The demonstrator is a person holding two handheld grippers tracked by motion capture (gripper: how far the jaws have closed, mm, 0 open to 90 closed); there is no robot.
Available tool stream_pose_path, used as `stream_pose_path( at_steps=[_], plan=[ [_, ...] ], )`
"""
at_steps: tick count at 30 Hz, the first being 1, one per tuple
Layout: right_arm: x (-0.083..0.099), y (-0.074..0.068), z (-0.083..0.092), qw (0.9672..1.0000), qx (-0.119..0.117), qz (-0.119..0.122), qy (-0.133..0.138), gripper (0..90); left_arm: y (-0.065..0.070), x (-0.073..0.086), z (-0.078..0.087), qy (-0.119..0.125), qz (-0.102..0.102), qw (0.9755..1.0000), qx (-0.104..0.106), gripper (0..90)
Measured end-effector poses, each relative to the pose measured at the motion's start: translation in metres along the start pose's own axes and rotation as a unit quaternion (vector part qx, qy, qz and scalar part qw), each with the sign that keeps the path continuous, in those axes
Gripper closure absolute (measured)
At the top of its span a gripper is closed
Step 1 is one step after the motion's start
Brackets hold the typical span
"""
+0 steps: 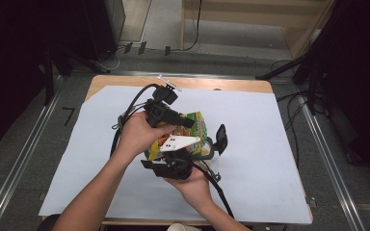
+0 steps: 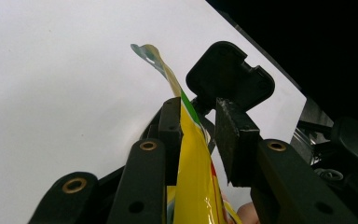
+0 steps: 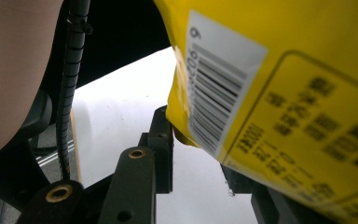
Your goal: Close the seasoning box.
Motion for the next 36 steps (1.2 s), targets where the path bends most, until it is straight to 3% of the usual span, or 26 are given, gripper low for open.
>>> stream_pose_path(
  at_steps=[29,36],
  plan=[
    [0.0036,0.0024,-0.0028,1.0000,-0.001,-0.005,0.003,69.8,0.0062,0.0008,-0.0022,-0.006,-0.012,0.9999,-0.008,74.0],
    [0.0062,0.0017,-0.0048,1.0000,0.002,0.001,0.009,65.5,0.0057,0.0015,-0.0035,-0.009,-0.012,0.9999,-0.005,74.6]
  ],
)
Point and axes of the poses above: each handheld gripper's, and its own axes: z roughly backward along the jaws, x roughly out of its underside, y roughly to its right, the point moved 4 cm from there along -z, roughly forward along the jaws, and after that the axes turned 9 degrees about -y, right-handed, at the moved point
